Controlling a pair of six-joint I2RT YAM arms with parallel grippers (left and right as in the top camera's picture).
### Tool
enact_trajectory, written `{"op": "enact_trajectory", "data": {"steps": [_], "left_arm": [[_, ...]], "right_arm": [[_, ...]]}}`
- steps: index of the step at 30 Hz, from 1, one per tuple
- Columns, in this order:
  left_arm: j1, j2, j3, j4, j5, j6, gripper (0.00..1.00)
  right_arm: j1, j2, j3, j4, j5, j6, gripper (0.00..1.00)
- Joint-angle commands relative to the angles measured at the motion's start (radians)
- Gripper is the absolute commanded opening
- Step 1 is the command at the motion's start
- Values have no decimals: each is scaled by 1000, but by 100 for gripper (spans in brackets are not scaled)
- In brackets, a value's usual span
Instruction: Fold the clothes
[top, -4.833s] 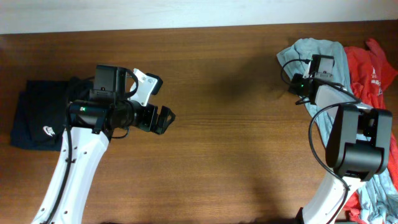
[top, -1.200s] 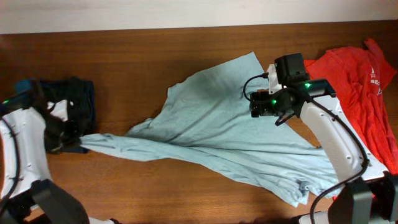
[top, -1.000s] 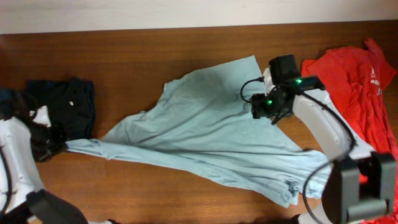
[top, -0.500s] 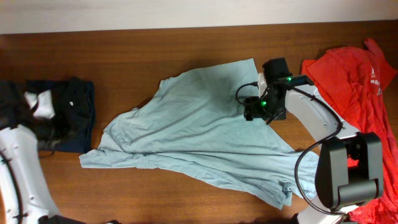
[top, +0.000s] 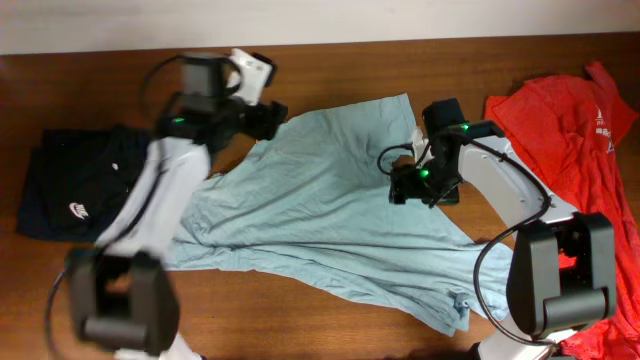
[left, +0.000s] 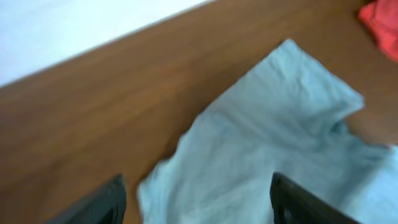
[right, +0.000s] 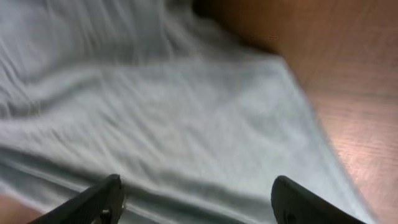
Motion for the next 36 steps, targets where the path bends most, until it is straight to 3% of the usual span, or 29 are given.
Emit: {"op": "enact_trajectory", "data": {"steps": [1,8,11,15,18,19,20,21,23,27,32,36], "left_arm": [[-14,130,-1,124,-16,13,74],[-25,318,-1,295,14,1,72],[-31,381,-1,296,22,1,58],[-35,396,-1,267,48,2,54],[-36,396,-1,225,46,7,35],[-36,398,-1,207,43,23,25],[-34,398,-1,177,18,48,4],[-31,398,-1,156,-51,50,0],[-21,398,-1,139,-163,43,0],[69,398,21,99,-457,-126,0],[231,397,116,-20,-480,-229,0],[290,397,159,-52,-409,-208,0]], "right_arm": [[-3,-2,6,-58,-26,-47,81],[-3,-2,6,-107,-26,-68,82],[-3,-2,6,-108,-26,-68,82],[-3,-2,6,-107,-26,-67,83],[-3,-2,6,-106,-26,-67,83],[-3,-2,6,-106,-26,-67,83],[-3,-2,6,-106,-26,-67,83],[-3,-2,6,-107,-26,-67,83],[-3,-2,6,-109,-26,-67,84],[-3,-2,6,-110,-26,-67,84],[-3,-2,6,-106,-26,-67,88],[-3,-2,6,-84,-25,-67,88]]}}
